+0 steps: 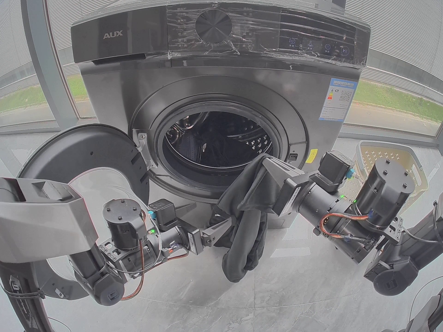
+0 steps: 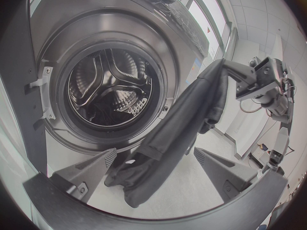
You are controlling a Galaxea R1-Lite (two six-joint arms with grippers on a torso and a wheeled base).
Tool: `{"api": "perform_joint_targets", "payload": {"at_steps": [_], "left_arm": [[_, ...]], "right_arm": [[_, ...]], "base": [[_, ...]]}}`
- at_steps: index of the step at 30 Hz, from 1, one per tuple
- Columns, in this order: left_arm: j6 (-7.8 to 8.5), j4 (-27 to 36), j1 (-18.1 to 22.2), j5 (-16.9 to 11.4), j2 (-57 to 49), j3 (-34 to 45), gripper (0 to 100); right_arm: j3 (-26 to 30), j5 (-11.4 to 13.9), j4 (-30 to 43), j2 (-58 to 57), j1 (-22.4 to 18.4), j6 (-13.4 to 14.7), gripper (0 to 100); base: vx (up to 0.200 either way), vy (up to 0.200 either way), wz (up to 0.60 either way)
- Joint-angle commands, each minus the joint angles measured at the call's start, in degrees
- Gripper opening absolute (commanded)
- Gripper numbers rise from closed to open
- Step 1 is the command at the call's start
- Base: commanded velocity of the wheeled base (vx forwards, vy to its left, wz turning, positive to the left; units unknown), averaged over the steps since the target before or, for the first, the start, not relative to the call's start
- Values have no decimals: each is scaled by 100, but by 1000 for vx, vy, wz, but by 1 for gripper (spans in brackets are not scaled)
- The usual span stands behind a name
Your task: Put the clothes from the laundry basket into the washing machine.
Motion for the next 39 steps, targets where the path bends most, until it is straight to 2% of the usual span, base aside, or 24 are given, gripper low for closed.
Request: {"api": "perform_joint_targets", "payload": {"at_steps": [1, 10, 13, 16, 21, 22, 35, 39], "left_arm": [[31, -6, 161, 0, 378, -299, 100], [49, -15, 126, -79, 659, -668, 100], [58, -15, 117, -167, 694, -756, 100], [58, -15, 99, -422, 694, -765, 100], [67, -24, 64, -457, 765, -791, 100], [58, -24, 29, -466, 765, -809, 0], [84, -32, -94, -439, 668, -835, 0], [84, -32, -85, -439, 439, -739, 0]], "right_arm": [[67, 7, -6, -82, 105, 2, 0], [120, 16, -6, -82, 193, 2, 0], [129, 16, -6, -73, 202, 2, 0], [138, 25, -6, -65, 202, 2, 0], [138, 25, -6, -47, 193, 2, 0], [138, 25, -6, -47, 193, 2, 0], [138, 25, -6, -29, 140, 11, 0], [313, 60, 73, -56, 44, 2, 0]], "base": [[0, 0, 0], [0, 0, 0], [0, 0, 0], [0, 0, 0], [0, 0, 0], [0, 0, 0], [0, 0, 0], [0, 0, 0]]}}
